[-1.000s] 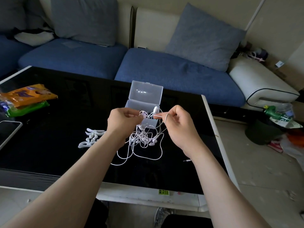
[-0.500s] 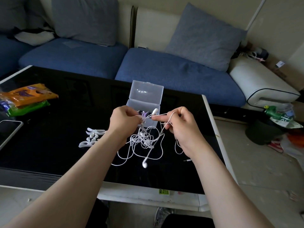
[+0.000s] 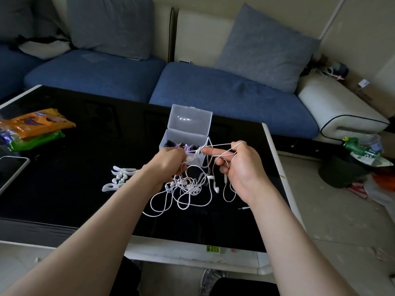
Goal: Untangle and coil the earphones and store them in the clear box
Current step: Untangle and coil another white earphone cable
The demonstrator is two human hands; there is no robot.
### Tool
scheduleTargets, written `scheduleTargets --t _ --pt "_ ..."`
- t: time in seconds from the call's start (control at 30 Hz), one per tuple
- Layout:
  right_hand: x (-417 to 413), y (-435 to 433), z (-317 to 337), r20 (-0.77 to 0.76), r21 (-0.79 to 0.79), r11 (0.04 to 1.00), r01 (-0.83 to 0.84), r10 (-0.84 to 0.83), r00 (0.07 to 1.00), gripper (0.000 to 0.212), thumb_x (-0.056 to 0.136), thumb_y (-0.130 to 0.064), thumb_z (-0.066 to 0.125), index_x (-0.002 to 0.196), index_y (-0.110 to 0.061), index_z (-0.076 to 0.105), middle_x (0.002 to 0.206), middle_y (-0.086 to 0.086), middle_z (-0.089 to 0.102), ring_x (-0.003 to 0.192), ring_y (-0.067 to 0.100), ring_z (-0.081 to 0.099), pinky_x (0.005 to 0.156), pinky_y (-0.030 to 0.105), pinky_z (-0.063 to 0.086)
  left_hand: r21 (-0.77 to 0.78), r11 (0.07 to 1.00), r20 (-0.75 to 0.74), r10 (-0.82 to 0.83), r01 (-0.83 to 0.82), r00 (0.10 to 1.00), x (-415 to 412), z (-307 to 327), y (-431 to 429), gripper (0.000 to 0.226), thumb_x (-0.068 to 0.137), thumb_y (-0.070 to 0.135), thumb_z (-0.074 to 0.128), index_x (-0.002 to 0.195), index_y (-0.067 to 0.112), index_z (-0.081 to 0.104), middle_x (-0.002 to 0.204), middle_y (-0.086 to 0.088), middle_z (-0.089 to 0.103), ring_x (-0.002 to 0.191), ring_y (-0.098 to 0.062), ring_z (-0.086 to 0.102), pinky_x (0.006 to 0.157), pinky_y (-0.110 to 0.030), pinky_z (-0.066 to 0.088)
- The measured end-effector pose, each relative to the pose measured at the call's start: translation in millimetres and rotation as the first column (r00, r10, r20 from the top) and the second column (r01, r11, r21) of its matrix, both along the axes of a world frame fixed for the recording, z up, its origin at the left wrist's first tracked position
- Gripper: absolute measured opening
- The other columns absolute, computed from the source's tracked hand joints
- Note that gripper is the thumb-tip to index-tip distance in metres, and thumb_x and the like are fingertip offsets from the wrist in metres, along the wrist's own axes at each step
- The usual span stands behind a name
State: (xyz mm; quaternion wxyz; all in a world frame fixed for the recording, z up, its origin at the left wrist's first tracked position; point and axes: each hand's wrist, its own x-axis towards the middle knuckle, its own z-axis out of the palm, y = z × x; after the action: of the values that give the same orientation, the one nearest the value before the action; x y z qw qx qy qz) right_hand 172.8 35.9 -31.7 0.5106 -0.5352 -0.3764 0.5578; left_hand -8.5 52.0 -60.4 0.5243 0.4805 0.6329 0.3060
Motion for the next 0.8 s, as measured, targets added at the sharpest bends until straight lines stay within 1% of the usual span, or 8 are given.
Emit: scheduleTargets --t 0.07,0.2,0.3,0.4,0.53,0.63,0.7,0.8 --pt "1 2 -1 0.063 0.016 1.000 -0.012 0.010 0.998 0.019 0.107 -0.017 0.024 0.106 -0.009 0.041 0.094 0.020 0.081 0.063 0.017 0.040 0.061 0.032 0.027 0.052 0.998 0.012 0.027 -0.027 1.000 1 1 -1 0.022 0.096 0.013 0.051 0.100 0.013 0.073 0.088 -0.003 0.067 0.080 -0.018 0.057 0.068 -0.030 0.041" --pt "3 3 -5 0.117 0.010 1.000 -0.018 0.017 0.993 0.033 0.108 -0.021 0.023 0.115 0.001 0.046 0.095 0.017 0.082 0.066 0.016 0.041 0.063 0.032 0.028 0.198 0.980 0.038 0.010 -0.018 0.999 2 2 -1 0.024 0.092 0.003 0.064 0.102 0.022 0.076 0.102 -0.004 0.071 0.082 -0.016 0.059 0.073 -0.031 0.046" --pt "3 3 -4 0.055 -0.015 1.000 0.001 0.000 0.999 0.032 0.110 -0.022 0.023 0.119 0.000 0.044 0.097 0.020 0.081 0.065 0.016 0.041 0.063 0.032 0.030 0.237 0.969 0.077 -0.087 0.067 0.993 3 6 -4 0.015 0.095 0.013 0.064 0.100 0.018 0.077 0.095 -0.001 0.073 0.085 -0.013 0.061 0.078 -0.029 0.045" --pt "3 3 -2 -0.016 -0.028 0.999 0.018 -0.018 1.000 0.019 0.110 -0.020 0.023 0.107 -0.011 0.040 0.097 0.024 0.080 0.062 0.018 0.041 0.061 0.032 0.029 0.283 0.947 0.035 -0.169 0.153 0.985 6 7 -8 0.011 0.095 0.029 0.073 0.099 0.020 0.077 0.090 0.004 0.076 0.084 -0.006 0.064 0.077 -0.026 0.047" --pt "4 2 -1 0.049 -0.012 0.999 0.045 -0.044 0.998 0.021 0.110 -0.020 0.023 0.106 -0.008 0.040 0.095 0.020 0.081 0.063 0.017 0.041 0.062 0.031 0.028 0.289 0.944 0.014 -0.170 0.159 0.985 8 3 -7 0.014 0.097 0.016 0.070 0.111 0.015 0.070 0.093 -0.004 0.081 0.083 -0.010 0.071 0.080 -0.029 0.051" --pt "4 1 -1 0.098 0.003 0.997 0.083 -0.083 0.992 0.022 0.110 -0.020 0.024 0.099 -0.012 0.041 0.093 0.016 0.082 0.063 0.016 0.039 0.061 0.032 0.026 0.252 0.962 0.147 -0.142 0.101 0.979 9 4 -5 0.014 0.102 0.004 0.052 0.113 0.003 0.062 0.090 -0.012 0.081 0.079 -0.017 0.075 0.077 -0.029 0.057" --pt "5 0 1 0.111 0.016 0.994 0.107 -0.108 0.988 0.024 0.109 -0.019 0.025 0.093 -0.014 0.042 0.092 0.014 0.082 0.063 0.016 0.038 0.060 0.033 0.024 0.250 0.966 0.196 -0.121 0.070 0.973 9 2 -3 0.014 0.105 0.007 0.051 0.110 0.000 0.062 0.081 -0.011 0.076 0.074 -0.024 0.072 0.083 -0.038 0.061" --pt "5 -2 2 0.155 0.038 0.994 0.106 -0.110 0.982 0.029 0.108 -0.017 0.027 0.089 -0.014 0.048 0.092 0.010 0.083 0.066 0.018 0.038 0.060 0.033 0.024 0.211 0.975 0.187 -0.108 0.068 0.976 7 -3 0 0.031 0.108 0.027 0.056 0.110 -0.003 0.067 0.064 0.000 0.059 0.061 -0.018 0.057 0.077 -0.042 0.054"
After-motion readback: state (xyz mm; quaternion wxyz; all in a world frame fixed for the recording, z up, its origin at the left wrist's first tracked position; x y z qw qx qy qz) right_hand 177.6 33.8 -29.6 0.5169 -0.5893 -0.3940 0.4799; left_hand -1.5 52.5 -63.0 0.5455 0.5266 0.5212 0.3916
